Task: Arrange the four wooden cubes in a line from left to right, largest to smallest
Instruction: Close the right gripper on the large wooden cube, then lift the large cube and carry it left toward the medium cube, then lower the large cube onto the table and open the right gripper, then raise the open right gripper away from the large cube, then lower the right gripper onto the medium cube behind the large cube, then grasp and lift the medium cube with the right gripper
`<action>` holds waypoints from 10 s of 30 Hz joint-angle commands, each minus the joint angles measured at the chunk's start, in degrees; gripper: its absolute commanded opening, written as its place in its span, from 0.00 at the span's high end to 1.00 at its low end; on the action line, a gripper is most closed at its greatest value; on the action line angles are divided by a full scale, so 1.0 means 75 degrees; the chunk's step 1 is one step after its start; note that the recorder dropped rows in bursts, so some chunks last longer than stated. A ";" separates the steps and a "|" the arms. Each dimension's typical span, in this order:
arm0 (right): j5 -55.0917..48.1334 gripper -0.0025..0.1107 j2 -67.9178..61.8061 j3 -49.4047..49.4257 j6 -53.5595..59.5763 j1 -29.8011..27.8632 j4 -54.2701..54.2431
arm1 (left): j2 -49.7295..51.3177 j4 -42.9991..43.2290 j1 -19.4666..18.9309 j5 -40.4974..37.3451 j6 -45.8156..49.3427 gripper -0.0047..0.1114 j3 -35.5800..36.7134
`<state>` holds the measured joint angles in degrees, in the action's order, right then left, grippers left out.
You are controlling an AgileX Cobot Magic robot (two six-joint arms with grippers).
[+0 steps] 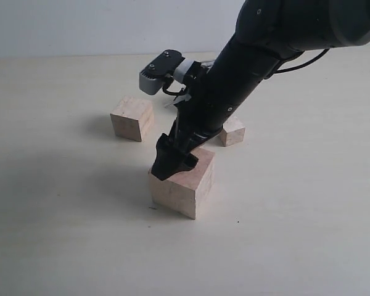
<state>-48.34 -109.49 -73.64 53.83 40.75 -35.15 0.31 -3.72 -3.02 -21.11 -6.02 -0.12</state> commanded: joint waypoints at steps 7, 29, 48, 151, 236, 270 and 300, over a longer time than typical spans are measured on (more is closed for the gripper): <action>0.0154 0.15 -0.0267 0.0017 0.0074 0.0267 0.0368 | -0.0041 0.0015 0.0142 0.0035 -0.0011 0.96 0.0017; 0.0606 0.34 -0.0774 0.0017 -0.1405 0.0455 0.2090 | -0.0041 0.0015 0.0142 0.0035 -0.0011 0.96 0.0017; -0.0813 0.98 -0.0525 -0.2794 -0.1381 0.0455 0.2228 | -0.0041 0.0015 0.0142 0.0035 -0.0011 0.96 0.0017; 0.0581 0.23 -0.2205 -0.5770 -0.7252 0.0247 0.5171 | -0.0041 0.0015 0.0142 0.0035 -0.0011 0.96 0.0017; 0.0893 0.12 -0.3985 -0.5782 -1.5605 0.1217 0.6364 | -0.0041 0.0015 0.0142 0.0035 -0.0011 0.96 0.0017; 0.1025 0.19 -0.4263 -0.5782 -1.5575 0.1053 0.5549 | -0.0041 0.0015 0.0142 0.0035 -0.0011 0.96 0.0017; 0.1327 0.98 -0.2589 -0.5782 -1.0848 0.1053 0.6369 | -0.0041 0.0015 0.0142 0.0035 -0.0011 0.96 0.0017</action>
<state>-34.74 -132.11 -116.86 -38.10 48.91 12.99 0.31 -3.72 -2.13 -21.17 -6.02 -0.12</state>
